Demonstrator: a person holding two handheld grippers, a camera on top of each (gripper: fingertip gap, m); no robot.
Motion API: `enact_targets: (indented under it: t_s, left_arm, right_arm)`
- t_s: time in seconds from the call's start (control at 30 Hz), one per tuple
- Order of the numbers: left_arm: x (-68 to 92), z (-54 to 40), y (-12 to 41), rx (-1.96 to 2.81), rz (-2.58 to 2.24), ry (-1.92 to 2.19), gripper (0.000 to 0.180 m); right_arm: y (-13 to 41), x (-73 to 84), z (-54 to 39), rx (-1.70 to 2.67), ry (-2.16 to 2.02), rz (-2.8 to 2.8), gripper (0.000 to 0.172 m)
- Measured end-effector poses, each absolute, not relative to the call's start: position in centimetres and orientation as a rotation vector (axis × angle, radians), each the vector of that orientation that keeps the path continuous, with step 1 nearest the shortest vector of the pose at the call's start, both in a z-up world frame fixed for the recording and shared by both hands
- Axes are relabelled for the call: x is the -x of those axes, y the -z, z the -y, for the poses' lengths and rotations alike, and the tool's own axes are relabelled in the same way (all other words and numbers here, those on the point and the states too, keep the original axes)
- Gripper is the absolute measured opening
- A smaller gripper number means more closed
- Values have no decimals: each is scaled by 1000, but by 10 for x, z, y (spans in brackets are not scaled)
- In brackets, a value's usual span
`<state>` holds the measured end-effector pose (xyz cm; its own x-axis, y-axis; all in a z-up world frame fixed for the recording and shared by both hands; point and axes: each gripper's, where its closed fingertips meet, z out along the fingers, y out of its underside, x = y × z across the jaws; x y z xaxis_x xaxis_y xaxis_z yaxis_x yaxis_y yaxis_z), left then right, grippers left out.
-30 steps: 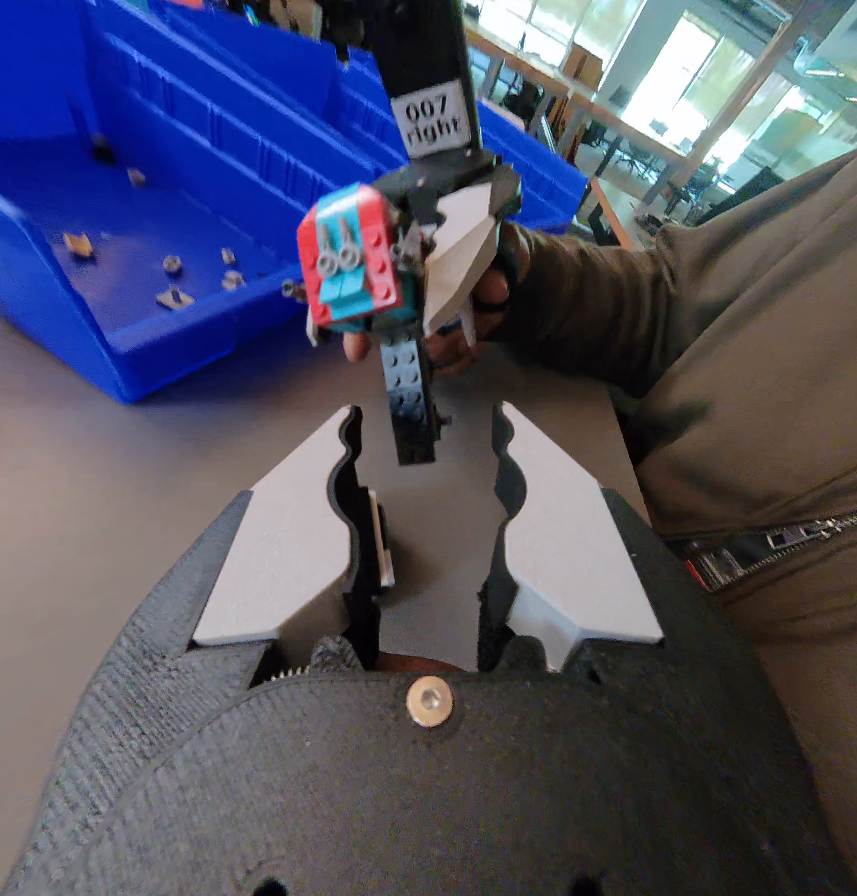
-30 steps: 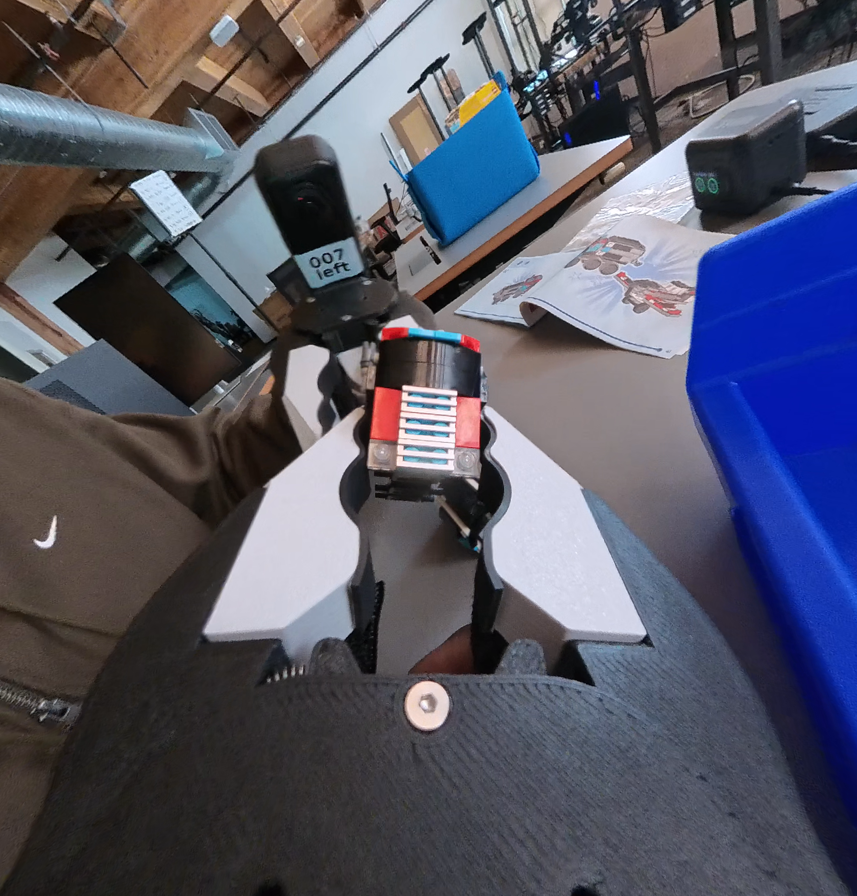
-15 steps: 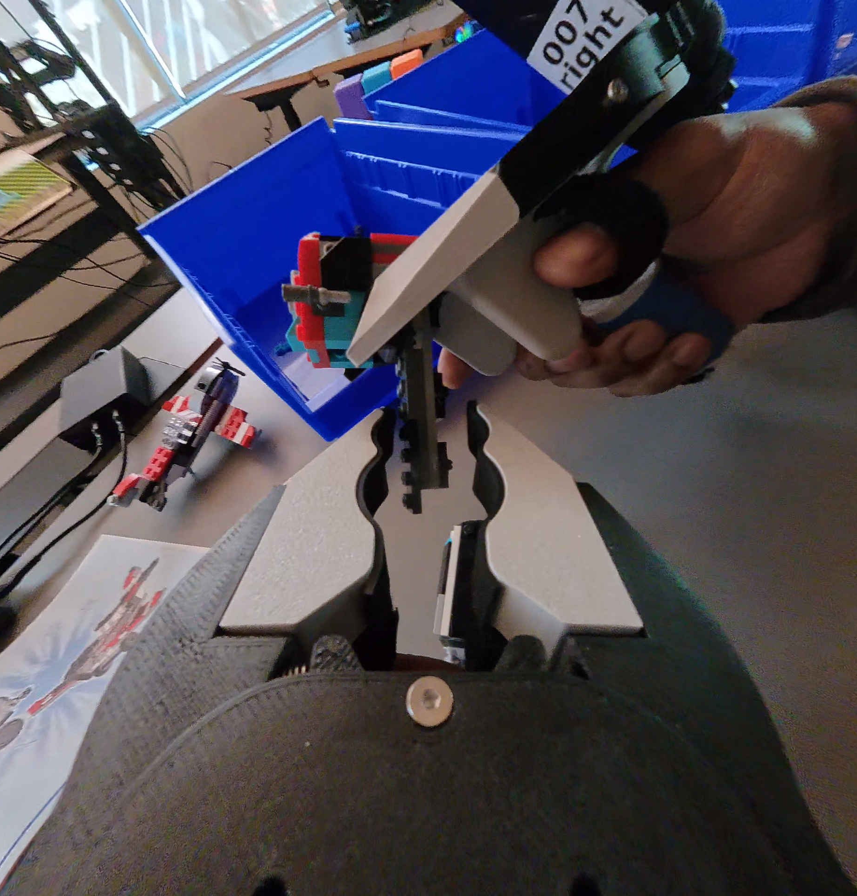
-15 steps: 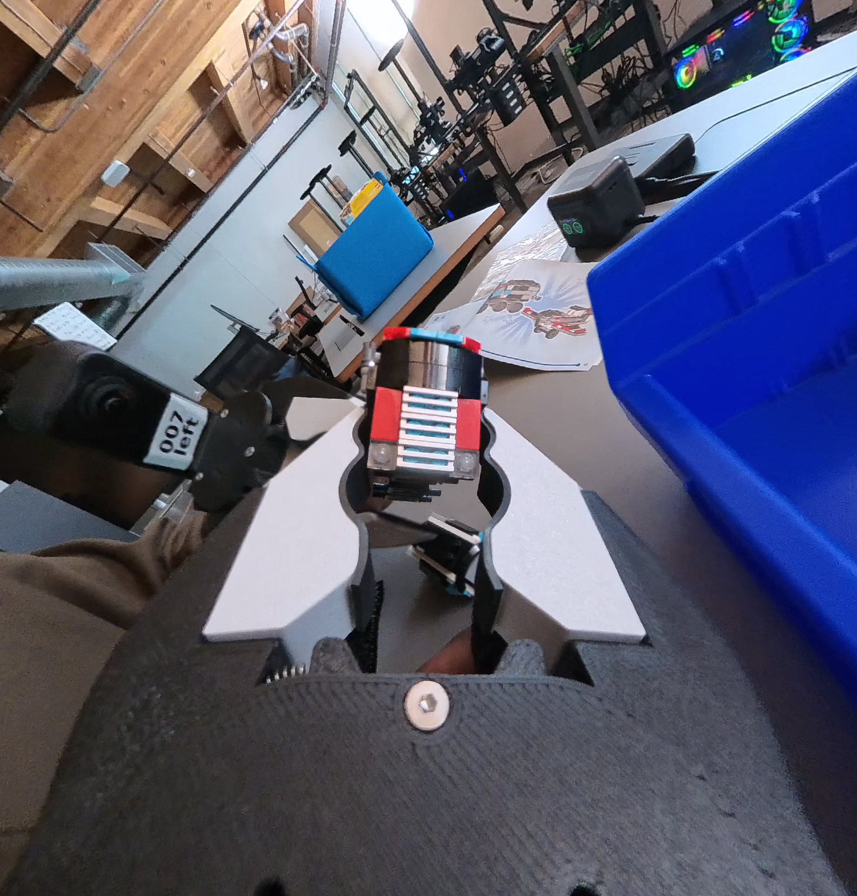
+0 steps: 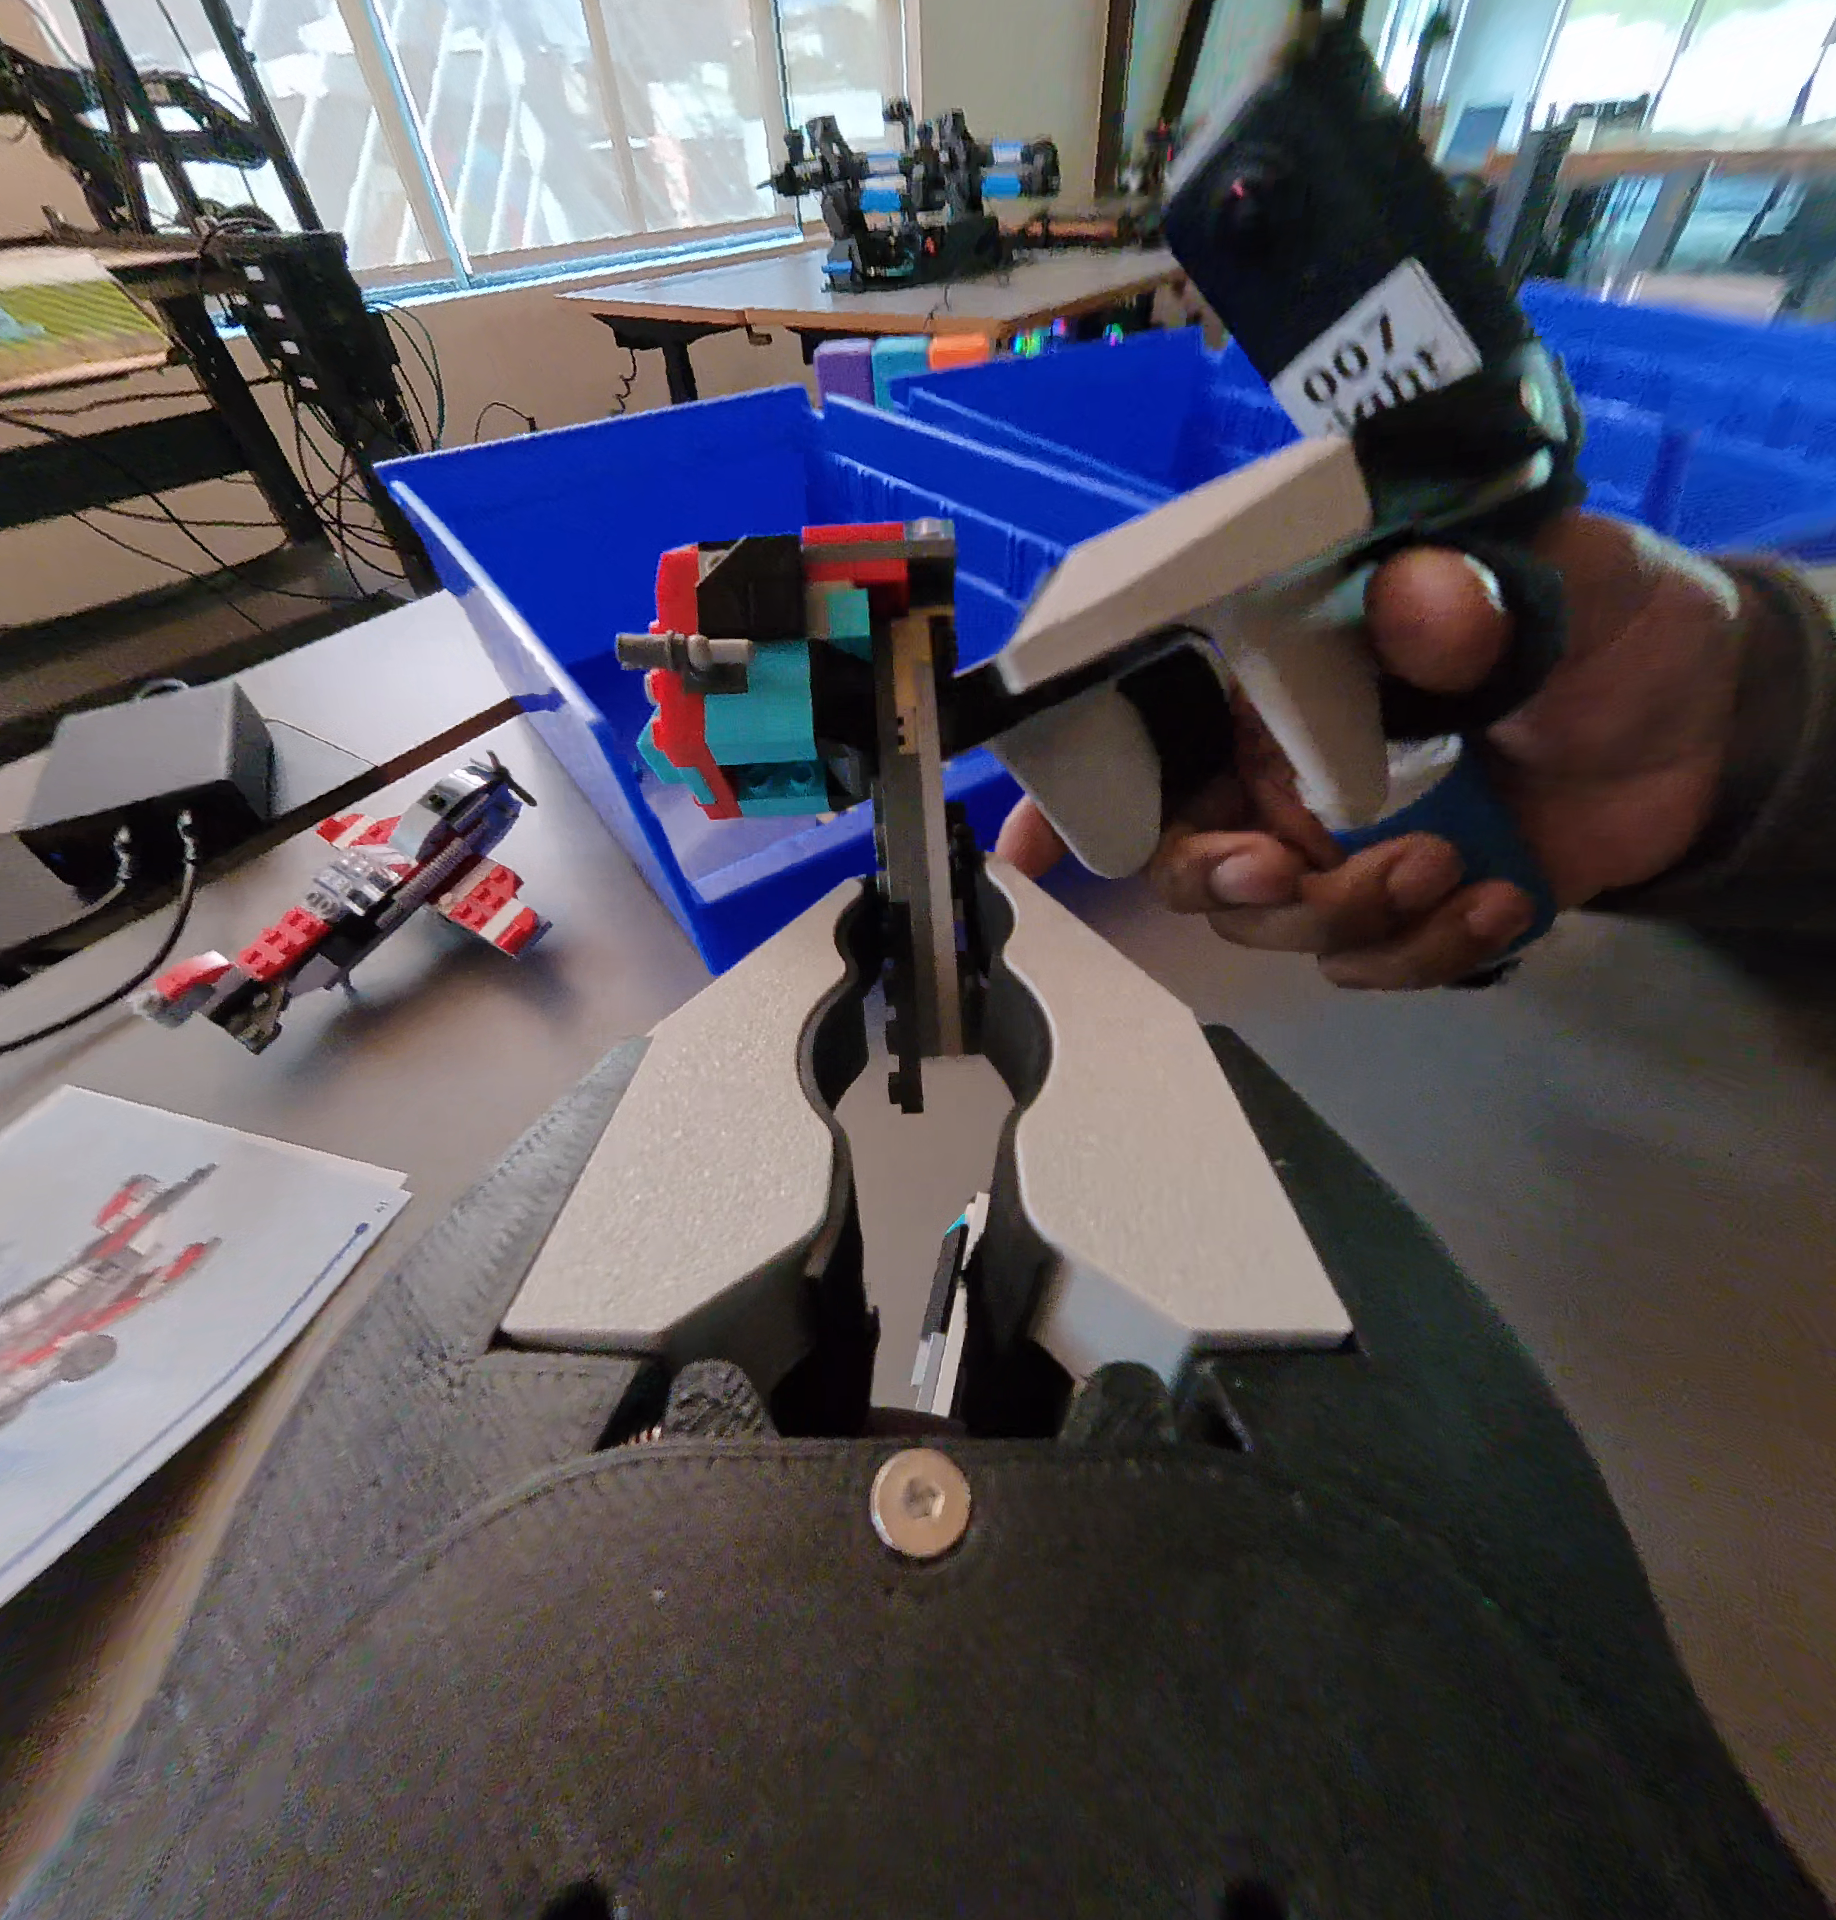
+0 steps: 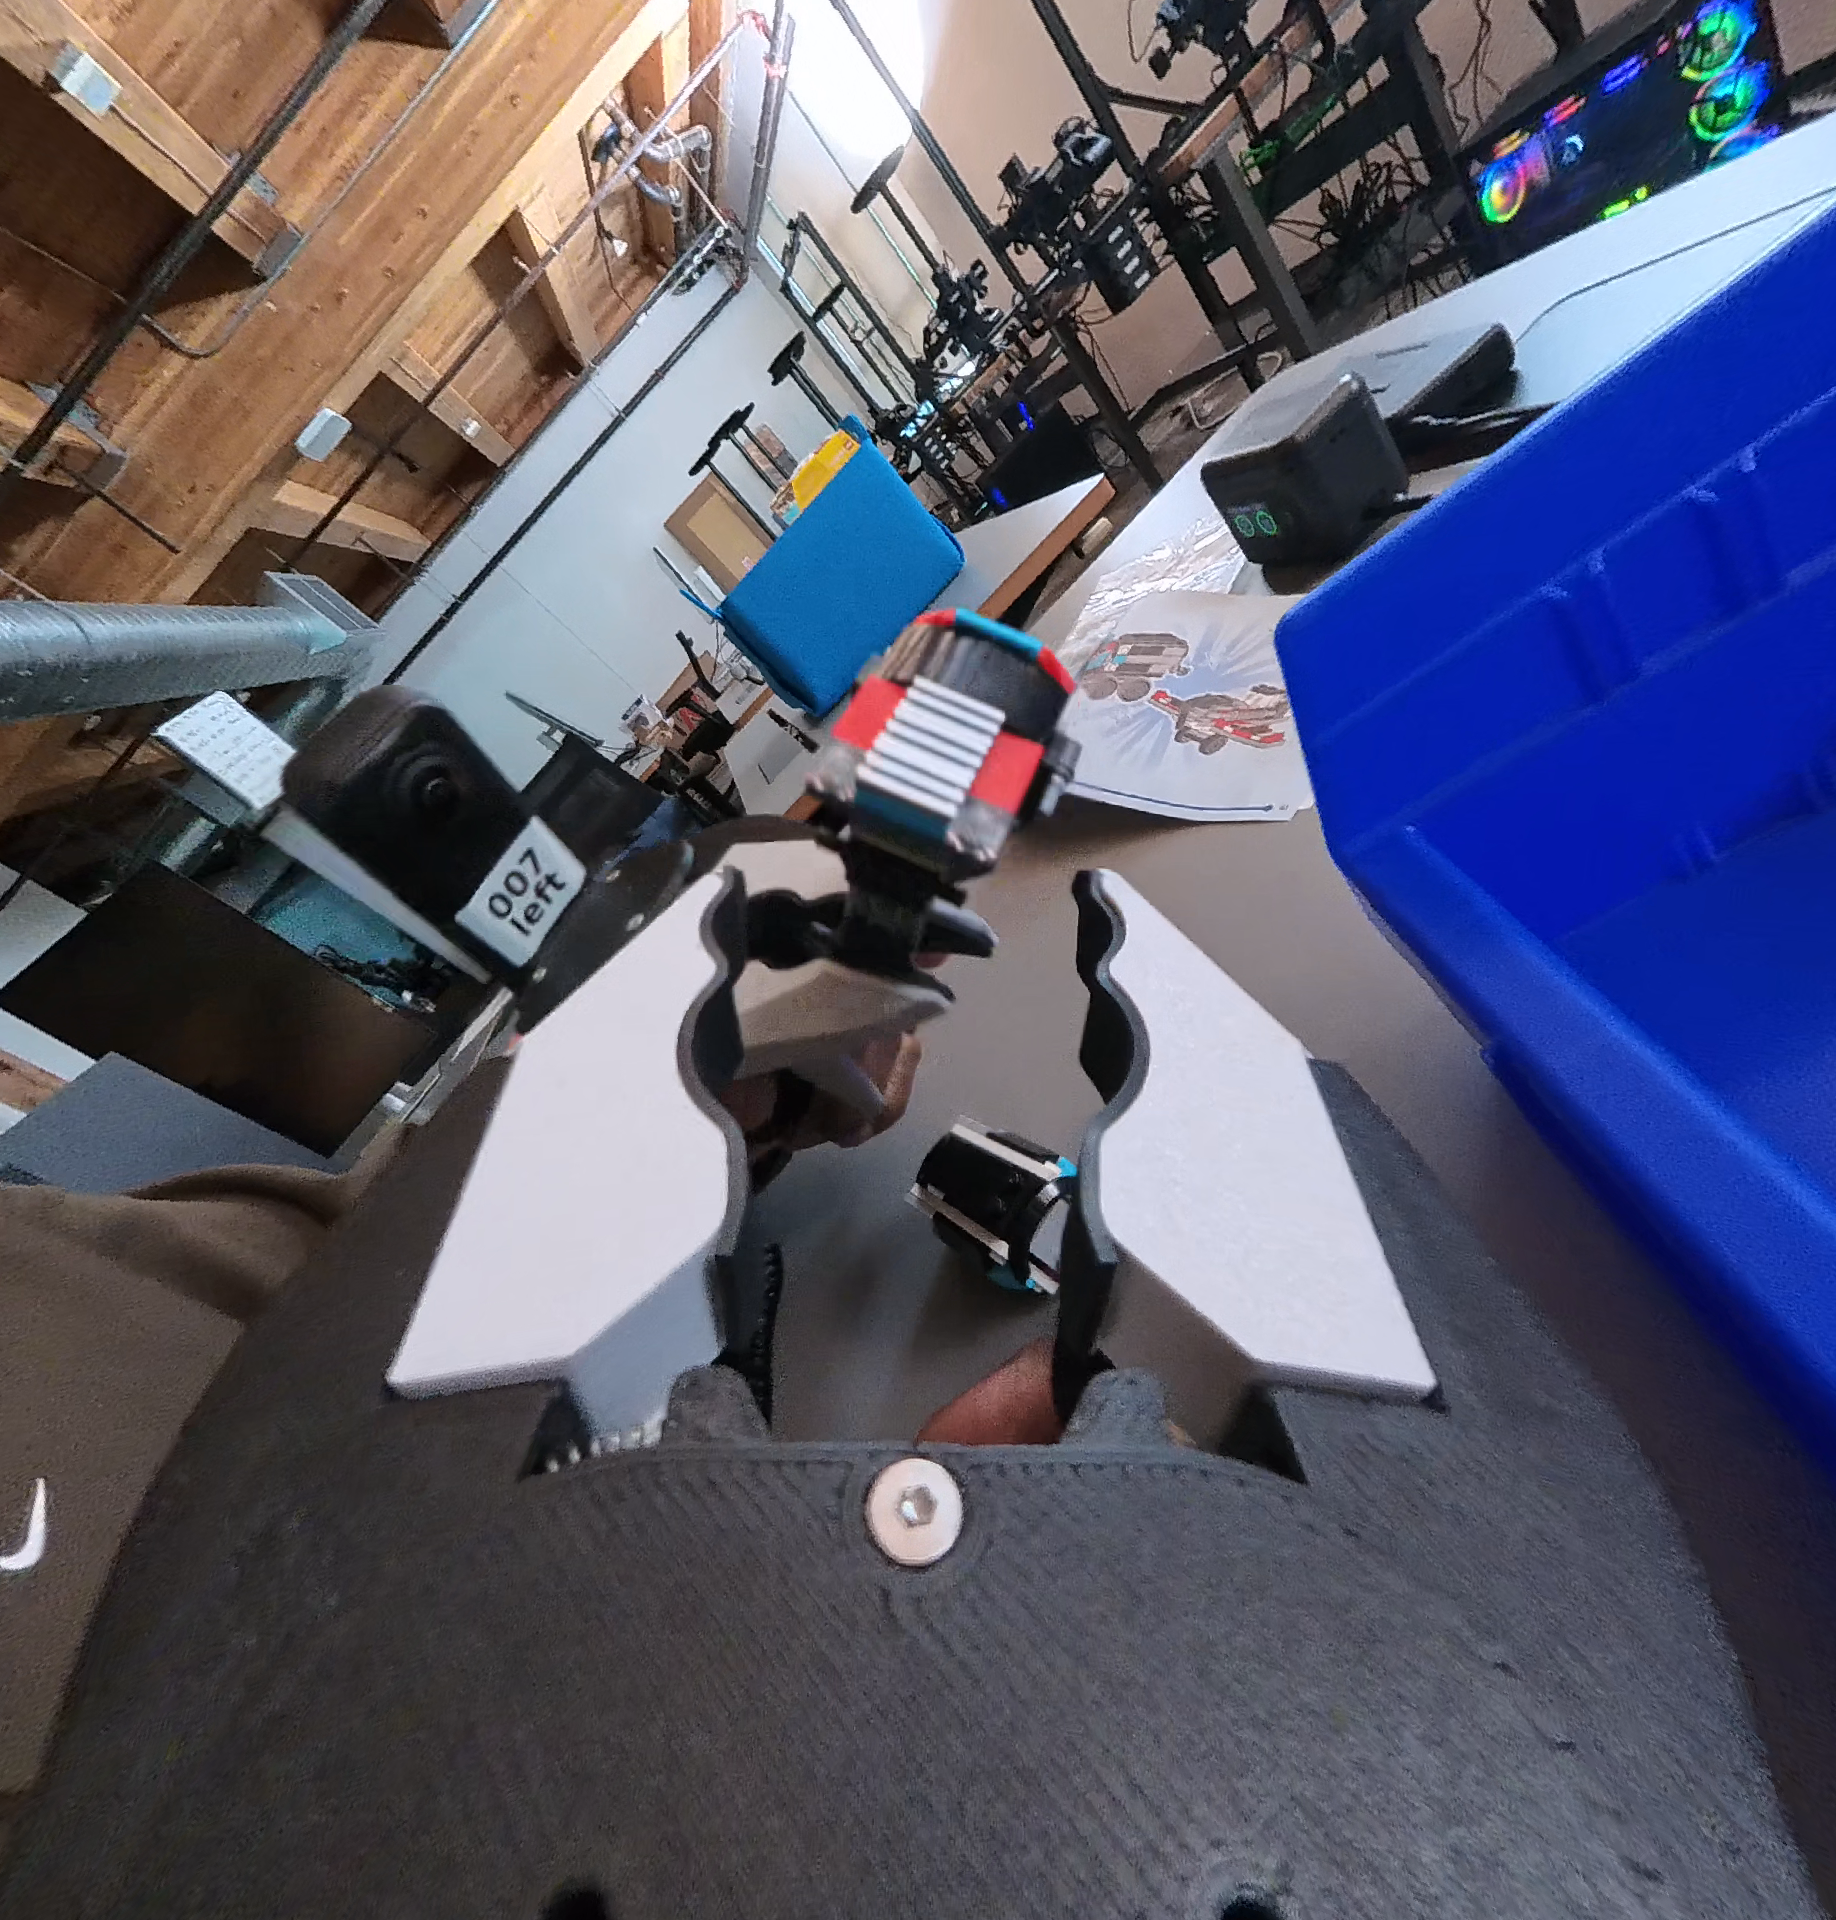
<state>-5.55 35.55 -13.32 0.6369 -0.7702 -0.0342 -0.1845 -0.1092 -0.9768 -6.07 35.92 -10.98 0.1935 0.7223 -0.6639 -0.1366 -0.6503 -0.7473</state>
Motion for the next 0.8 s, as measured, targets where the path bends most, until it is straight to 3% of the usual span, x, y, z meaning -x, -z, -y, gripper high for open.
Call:
enact_targets:
  t_s: [0.17,0.43,0.8]
  left_arm:
    - [64,-360,118,1630,-614,828,16]
    - [69,-367,122,1608,-665,536,16]
    - [58,-363,126,1564,-752,363,16]
  right_arm:
    - [112,57,-360,1745,-1483,547,60]
    - [113,60,-362,1742,-1457,431,39]
    - [109,65,-358,1712,-1518,348,29]
